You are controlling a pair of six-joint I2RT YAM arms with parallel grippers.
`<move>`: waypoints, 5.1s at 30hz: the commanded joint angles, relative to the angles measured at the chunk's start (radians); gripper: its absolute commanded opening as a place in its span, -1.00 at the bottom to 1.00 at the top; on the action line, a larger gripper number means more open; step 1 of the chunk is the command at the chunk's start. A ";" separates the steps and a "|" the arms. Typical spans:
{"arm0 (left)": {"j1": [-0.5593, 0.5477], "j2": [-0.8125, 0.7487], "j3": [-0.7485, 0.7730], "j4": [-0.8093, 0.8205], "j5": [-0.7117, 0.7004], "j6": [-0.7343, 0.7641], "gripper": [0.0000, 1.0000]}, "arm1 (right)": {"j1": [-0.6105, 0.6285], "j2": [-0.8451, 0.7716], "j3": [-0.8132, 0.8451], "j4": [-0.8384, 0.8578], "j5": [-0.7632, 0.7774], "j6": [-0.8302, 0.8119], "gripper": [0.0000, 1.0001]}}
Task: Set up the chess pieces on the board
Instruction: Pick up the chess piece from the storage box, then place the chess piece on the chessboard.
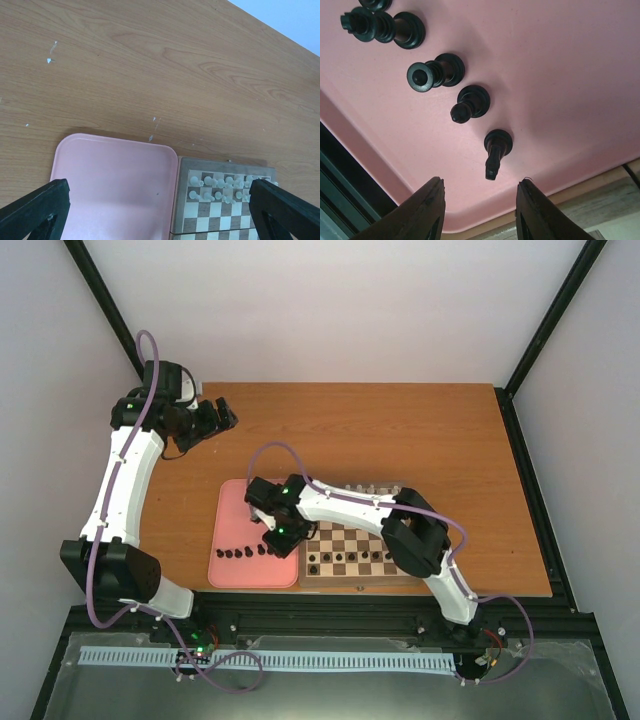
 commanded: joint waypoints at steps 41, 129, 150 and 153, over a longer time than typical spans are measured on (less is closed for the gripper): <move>-0.006 0.007 0.030 -0.004 -0.012 0.018 0.99 | -0.024 0.095 0.083 -0.032 -0.020 -0.025 -0.93; -0.006 -0.009 -0.010 0.011 -0.003 0.012 1.00 | 0.066 -0.305 -0.442 -0.005 0.169 0.258 -0.80; -0.006 -0.006 -0.006 0.010 -0.004 0.013 0.99 | 0.063 -0.353 -0.415 -0.046 0.210 0.272 -0.52; -0.005 -0.011 -0.007 0.010 -0.004 0.013 0.99 | 0.063 -0.374 -0.399 -0.068 0.213 0.278 -0.50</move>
